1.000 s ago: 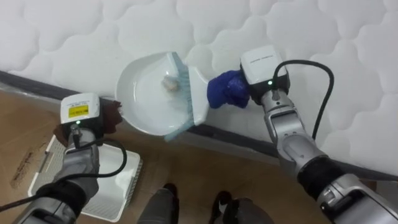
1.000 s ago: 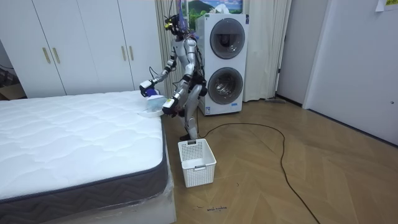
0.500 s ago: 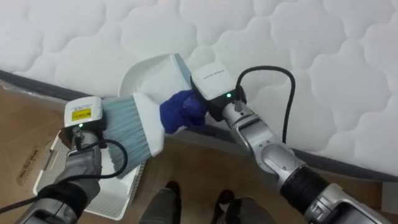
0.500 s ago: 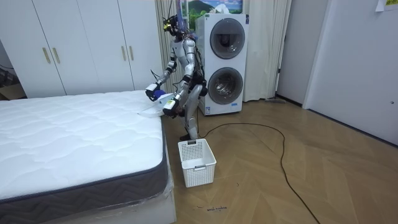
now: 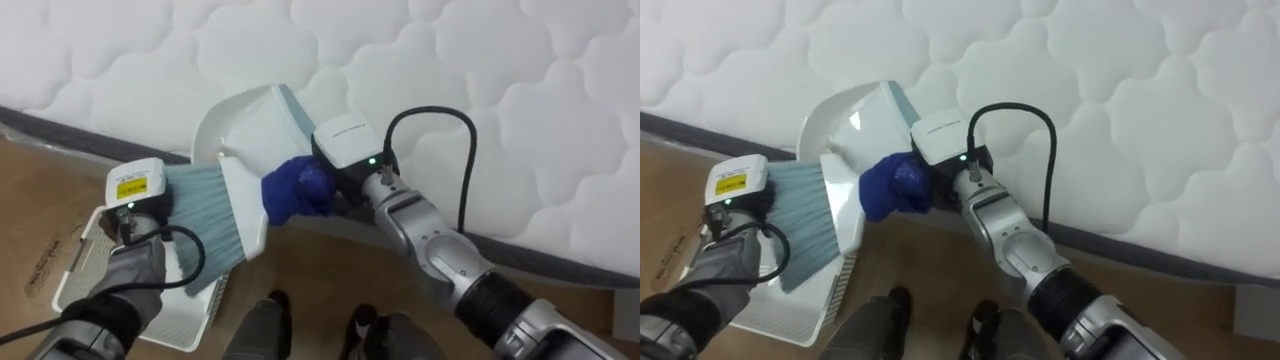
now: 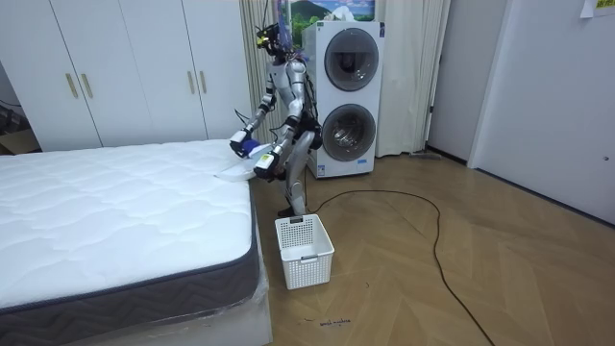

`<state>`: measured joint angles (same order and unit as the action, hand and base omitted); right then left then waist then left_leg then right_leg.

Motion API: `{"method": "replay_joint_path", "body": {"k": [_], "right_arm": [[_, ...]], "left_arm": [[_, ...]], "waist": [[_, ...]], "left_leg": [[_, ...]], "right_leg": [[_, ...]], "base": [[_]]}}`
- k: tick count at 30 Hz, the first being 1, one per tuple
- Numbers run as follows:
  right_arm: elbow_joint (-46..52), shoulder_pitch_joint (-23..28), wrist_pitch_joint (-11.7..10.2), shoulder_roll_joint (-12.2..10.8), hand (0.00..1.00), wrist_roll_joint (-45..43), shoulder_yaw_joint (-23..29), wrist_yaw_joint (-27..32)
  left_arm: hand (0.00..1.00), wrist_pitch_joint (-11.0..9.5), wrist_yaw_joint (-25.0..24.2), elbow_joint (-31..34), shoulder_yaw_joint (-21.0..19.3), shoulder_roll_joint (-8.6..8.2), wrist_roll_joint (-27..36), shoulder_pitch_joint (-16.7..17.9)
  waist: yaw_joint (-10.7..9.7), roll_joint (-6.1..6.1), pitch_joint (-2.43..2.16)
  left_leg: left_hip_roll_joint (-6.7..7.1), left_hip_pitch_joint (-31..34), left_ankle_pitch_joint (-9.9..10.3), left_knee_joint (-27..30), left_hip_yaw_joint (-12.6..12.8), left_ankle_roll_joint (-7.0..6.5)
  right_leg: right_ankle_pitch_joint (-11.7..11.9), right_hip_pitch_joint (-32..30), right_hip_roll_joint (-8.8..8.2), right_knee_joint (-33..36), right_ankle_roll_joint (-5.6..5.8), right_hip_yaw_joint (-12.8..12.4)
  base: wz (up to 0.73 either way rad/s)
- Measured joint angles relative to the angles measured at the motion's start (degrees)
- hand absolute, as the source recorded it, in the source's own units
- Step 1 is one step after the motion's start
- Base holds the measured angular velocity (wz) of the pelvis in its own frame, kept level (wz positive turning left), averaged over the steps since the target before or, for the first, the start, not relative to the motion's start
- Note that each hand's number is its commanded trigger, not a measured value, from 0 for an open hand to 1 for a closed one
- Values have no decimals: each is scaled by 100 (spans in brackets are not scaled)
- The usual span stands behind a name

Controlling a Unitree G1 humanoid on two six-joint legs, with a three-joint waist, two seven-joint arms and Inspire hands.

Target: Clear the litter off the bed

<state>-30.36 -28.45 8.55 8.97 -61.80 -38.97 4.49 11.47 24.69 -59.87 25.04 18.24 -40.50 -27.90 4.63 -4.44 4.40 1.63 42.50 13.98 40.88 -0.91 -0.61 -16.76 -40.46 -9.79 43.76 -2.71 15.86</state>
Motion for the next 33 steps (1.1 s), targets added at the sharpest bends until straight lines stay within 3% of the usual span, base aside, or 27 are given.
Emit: {"method": "replay_joint_path", "body": {"k": [4,10,14,17,19,21,23,28,30,31,32,33], "right_arm": [[-66,4,-127,139,100,73,16,-10],[-406,-24,-416,567,100,30,49,470],[-872,-23,-602,836,100,37,378,1002],[-1000,13,-603,1002,100,45,737,1402],[-1001,134,-598,1063,100,119,1028,1694],[-1000,489,-607,1115,100,354,1506,2065],[-1001,780,-628,1112,100,611,1791,2268],[-936,1373,-662,1114,100,1199,2553,2542],[-935,1543,-641,1147,86,1743,2801,2607],[-930,1593,-637,1155,62,1917,2853,2625],[-863,1707,-597,1163,30,2175,2950,2636],[-731,1850,-596,1185,12,2417,3047,2657]], "left_arm": [[100,-84,114,1,-3,1,-1,6],[100,-297,422,2,1,0,30,192],[100,-393,607,0,-26,7,27,339],[100,-495,693,68,-226,7,-10,344],[100,-525,743,162,-286,6,-3,347],[100,-588,761,298,-286,10,-15,369],[100,-601,860,359,-343,14,-17,462],[100,-562,864,1123,-853,23,-26,1200],[100,-549,863,1455,-1030,27,-99,1578],[100,-548,863,1545,-1046,38,-137,1673],[100,-548,862,1730,-1104,54,-200,1896],[100,-540,862,1885,-1147,59,-213,2100]], "waist": [[36,0,0],[49,-3,2],[60,8,12],[35,22,20],[-38,96,54],[-188,246,37],[-191,257,36],[-290,285,-83],[-328,227,-211],[-332,195,-239],[-338,137,-311],[-345,84,-394]], "left_leg": [[-10,11,1,-3,-9,1],[1,-126,4,-43,-13,-6],[-3,-385,8,-119,-9,-10],[9,-458,12,-115,-15,-14],[53,-525,11,-115,-138,-14],[152,-659,-3,-165,-373,-27],[226,-942,-40,-363,-409,-50],[320,-1695,-135,-997,-446,-128],[332,-2093,-165,-1293,-439,-154],[331,-2216,-168,-1353,-439,-158],[314,-2447,-168,-1460,-438,-159],[297,-2644,-168,-1566,-444,-159]], "right_leg": [[0,8,3,-8,0,6],[1,151,-13,-18,3,9],[-18,404,20,-114,32,-40],[-40,471,90,-98,61,-213],[-55,611,94,-128,85,-166],[-106,895,166,-280,146,-189],[-124,1150,185,-408,194,-306],[-119,1838,209,-858,318,-545],[-91,2245,232,-1116,364,-591],[-87,2372,250,-1179,372,-626],[-81,2636,299,-1365,381,-648],[-79,2907,336,-1562,386,-622]], "base": [[2],[1],[0],[3],[31],[57],[27],[12],[17],[22],[23],[26]]}}
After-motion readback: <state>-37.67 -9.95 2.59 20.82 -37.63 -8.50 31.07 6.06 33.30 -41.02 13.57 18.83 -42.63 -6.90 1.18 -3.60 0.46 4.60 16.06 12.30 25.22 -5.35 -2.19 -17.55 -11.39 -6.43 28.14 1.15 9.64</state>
